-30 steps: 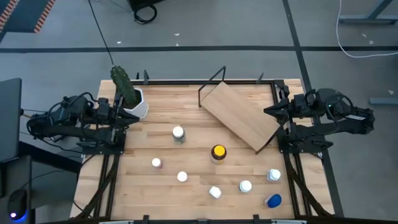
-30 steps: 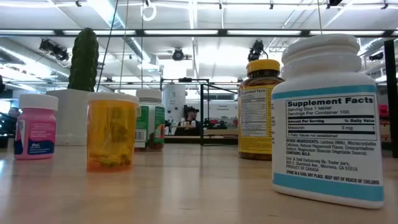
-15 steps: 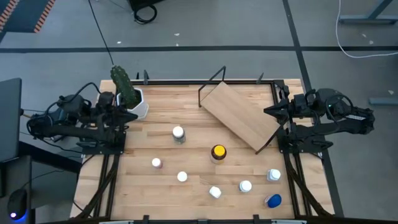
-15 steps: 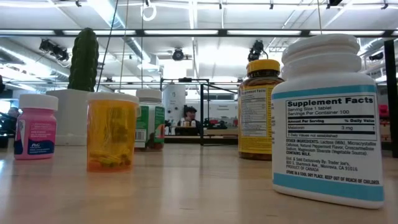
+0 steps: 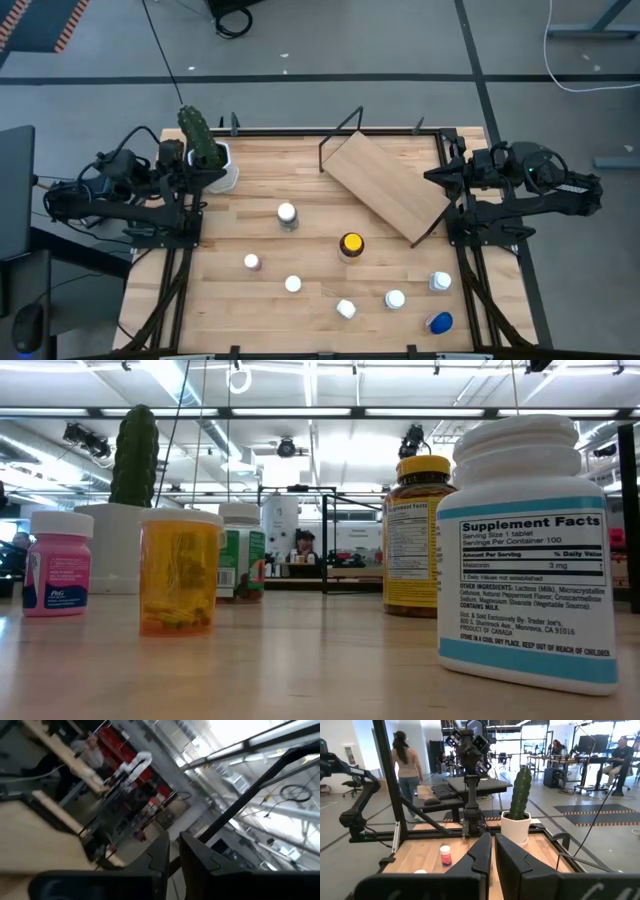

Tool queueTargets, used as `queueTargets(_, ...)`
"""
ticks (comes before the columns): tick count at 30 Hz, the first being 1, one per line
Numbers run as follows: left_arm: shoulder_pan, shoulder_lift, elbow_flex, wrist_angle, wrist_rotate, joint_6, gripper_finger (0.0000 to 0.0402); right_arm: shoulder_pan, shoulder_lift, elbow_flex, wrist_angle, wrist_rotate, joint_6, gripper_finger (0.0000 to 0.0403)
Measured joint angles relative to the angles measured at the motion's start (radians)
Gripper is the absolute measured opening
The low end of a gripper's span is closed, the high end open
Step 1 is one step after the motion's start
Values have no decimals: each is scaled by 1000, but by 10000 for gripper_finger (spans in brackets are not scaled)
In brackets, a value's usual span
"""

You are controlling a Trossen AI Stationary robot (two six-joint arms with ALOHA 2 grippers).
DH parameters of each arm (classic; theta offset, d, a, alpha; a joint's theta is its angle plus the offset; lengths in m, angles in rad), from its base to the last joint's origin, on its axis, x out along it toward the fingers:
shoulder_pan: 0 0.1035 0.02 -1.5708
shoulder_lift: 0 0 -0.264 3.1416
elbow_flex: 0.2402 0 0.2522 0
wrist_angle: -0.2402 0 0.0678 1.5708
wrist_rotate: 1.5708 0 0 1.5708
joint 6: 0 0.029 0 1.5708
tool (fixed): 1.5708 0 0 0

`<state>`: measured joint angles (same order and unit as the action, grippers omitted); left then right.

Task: Pick and place medicine bottles onto shelf by color
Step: Put the large yellow medicine bottle on the shelf

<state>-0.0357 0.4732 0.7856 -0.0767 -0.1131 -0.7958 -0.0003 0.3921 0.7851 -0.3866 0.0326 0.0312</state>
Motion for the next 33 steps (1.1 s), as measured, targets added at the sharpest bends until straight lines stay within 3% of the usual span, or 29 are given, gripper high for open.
queueTargets(7,-2,31,12,19,33,5,88,0,0,0,0,0,2,32)
queueTargets(12,-2,68,118,4,89,114,131,0,0,0,-1,0,3,32)
queueTargets(14,-2,105,201,-73,99,177,145,0,0,0,0,0,-31,32)
queueTargets(18,-2,231,406,-340,100,288,154,0,2,0,18,4,-294,32)
queueTargets(21,-2,334,529,-512,98,340,153,-2,9,0,48,21,-391,32)
queueTargets(26,-2,471,635,-693,85,345,144,-1,34,0,115,-17,-348,32)
queueTargets(33,-3,618,646,-867,85,301,153,-1,82,0,184,-30,-247,32)
